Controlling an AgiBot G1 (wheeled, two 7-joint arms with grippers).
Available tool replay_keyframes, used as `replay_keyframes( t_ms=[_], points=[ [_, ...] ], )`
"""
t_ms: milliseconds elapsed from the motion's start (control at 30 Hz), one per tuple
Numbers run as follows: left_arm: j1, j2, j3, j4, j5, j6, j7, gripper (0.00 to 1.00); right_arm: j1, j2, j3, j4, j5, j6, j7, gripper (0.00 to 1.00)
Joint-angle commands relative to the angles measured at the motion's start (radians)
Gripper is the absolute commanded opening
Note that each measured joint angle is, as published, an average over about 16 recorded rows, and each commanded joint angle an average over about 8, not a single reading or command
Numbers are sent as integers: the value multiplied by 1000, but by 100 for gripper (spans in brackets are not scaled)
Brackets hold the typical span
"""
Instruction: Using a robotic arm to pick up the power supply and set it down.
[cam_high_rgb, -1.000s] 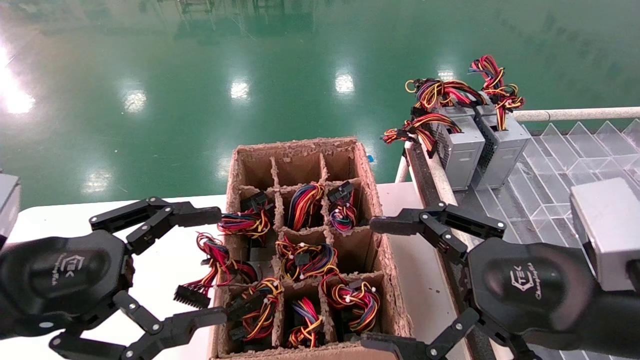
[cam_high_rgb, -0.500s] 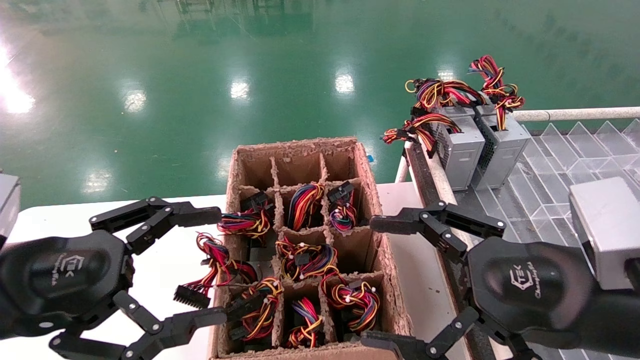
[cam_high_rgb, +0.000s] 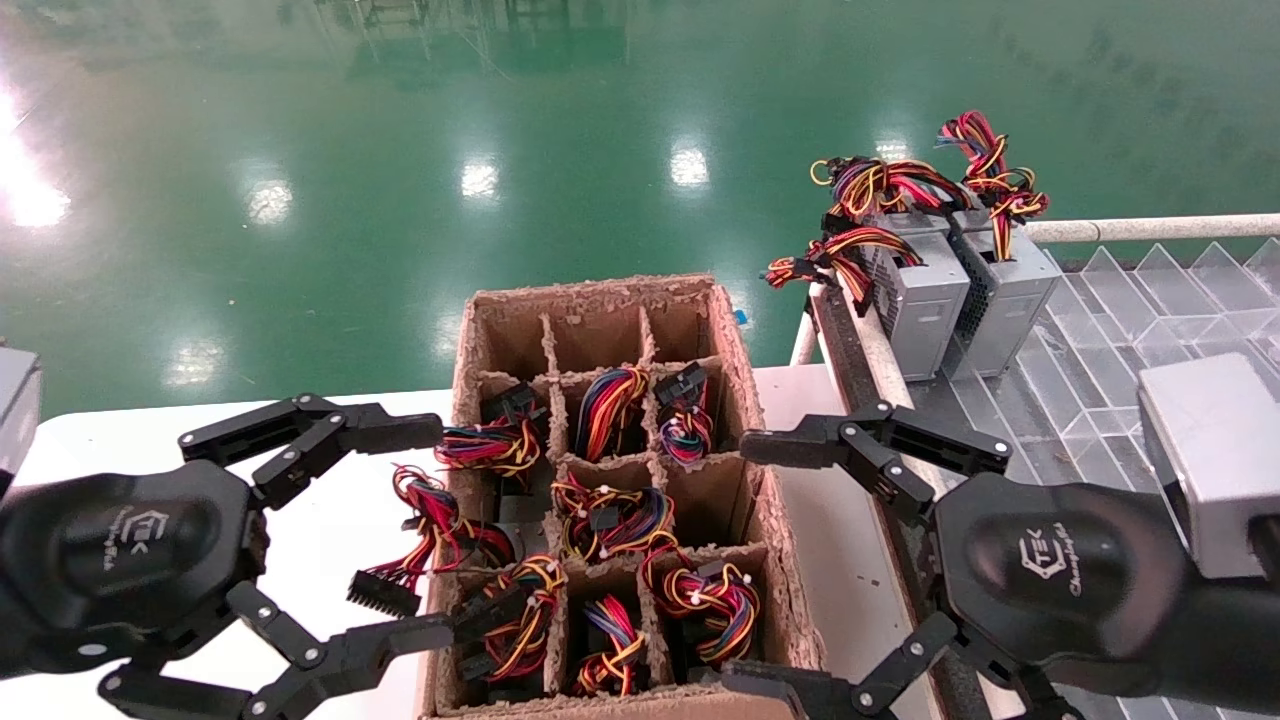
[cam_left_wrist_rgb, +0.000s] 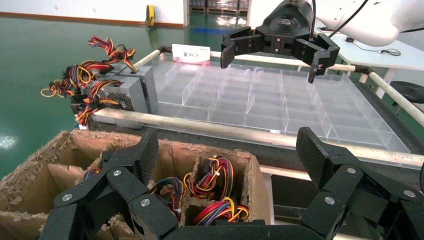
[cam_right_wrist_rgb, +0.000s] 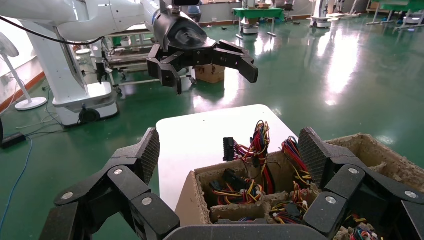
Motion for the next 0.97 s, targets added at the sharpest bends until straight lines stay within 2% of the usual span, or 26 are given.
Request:
replay_keyframes(
  t_ms=[33, 967],
  points=[
    [0, 0, 0, 0, 0, 0, 0, 100, 0, 0, 0, 0, 0, 0, 0, 100],
    [0, 0, 0, 0, 0, 0, 0, 100, 0, 0, 0, 0, 0, 0, 0, 100]
  ],
)
